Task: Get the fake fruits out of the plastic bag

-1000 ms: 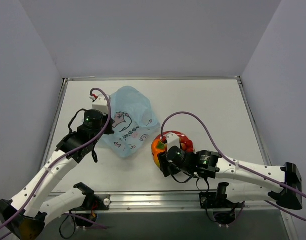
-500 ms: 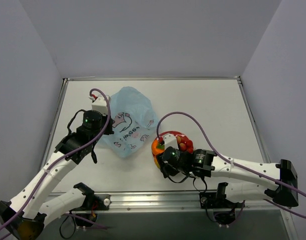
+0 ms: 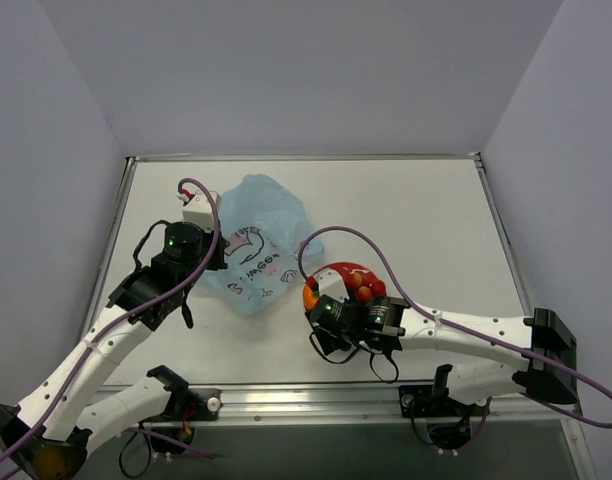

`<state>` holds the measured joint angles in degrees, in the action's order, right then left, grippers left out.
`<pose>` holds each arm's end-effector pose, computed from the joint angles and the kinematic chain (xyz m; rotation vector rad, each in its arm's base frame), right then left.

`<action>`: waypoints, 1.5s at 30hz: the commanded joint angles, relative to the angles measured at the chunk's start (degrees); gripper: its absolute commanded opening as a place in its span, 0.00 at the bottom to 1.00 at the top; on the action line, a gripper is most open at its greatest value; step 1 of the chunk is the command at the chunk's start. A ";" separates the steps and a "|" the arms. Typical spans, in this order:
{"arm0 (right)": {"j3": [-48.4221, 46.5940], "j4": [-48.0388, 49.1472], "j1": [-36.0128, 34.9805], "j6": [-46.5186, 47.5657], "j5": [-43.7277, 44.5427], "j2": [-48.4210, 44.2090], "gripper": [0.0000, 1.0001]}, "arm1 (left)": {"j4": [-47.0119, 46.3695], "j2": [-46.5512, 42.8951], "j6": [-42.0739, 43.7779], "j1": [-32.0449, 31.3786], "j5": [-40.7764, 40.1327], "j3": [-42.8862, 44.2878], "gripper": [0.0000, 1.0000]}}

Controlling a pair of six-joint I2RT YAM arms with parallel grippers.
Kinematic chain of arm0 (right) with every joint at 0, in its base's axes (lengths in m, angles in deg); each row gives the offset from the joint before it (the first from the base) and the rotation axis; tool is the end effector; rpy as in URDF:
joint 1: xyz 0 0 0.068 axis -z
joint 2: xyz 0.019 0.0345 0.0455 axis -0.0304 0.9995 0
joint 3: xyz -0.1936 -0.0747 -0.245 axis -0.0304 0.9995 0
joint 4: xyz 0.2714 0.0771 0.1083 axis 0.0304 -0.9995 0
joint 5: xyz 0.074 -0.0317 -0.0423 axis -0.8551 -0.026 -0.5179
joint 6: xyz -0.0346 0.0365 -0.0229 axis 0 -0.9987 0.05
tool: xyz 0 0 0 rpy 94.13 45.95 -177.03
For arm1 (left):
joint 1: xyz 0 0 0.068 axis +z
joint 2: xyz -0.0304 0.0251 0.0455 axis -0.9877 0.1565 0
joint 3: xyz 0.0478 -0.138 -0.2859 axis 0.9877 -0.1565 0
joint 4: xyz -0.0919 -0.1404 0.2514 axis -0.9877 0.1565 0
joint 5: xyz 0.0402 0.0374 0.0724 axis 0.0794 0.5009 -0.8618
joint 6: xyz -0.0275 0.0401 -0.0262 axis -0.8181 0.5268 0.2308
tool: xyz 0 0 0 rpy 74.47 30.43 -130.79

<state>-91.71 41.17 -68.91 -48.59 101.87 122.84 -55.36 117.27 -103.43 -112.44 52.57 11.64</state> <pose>0.1032 0.2640 0.2792 -0.6571 2.3616 0.5275 0.1850 -0.1051 0.4011 0.1179 1.9270 -0.3980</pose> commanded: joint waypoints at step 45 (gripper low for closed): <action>4.80 9.27 7.20 3.92 0.60 8.52 0.59 | -0.17 -1.96 0.71 -1.43 -0.81 0.44 0.02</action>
<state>-86.99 52.03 -62.03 -44.87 102.22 130.29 -55.32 116.46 -103.39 -113.55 52.51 11.64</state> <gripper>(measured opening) 0.592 0.027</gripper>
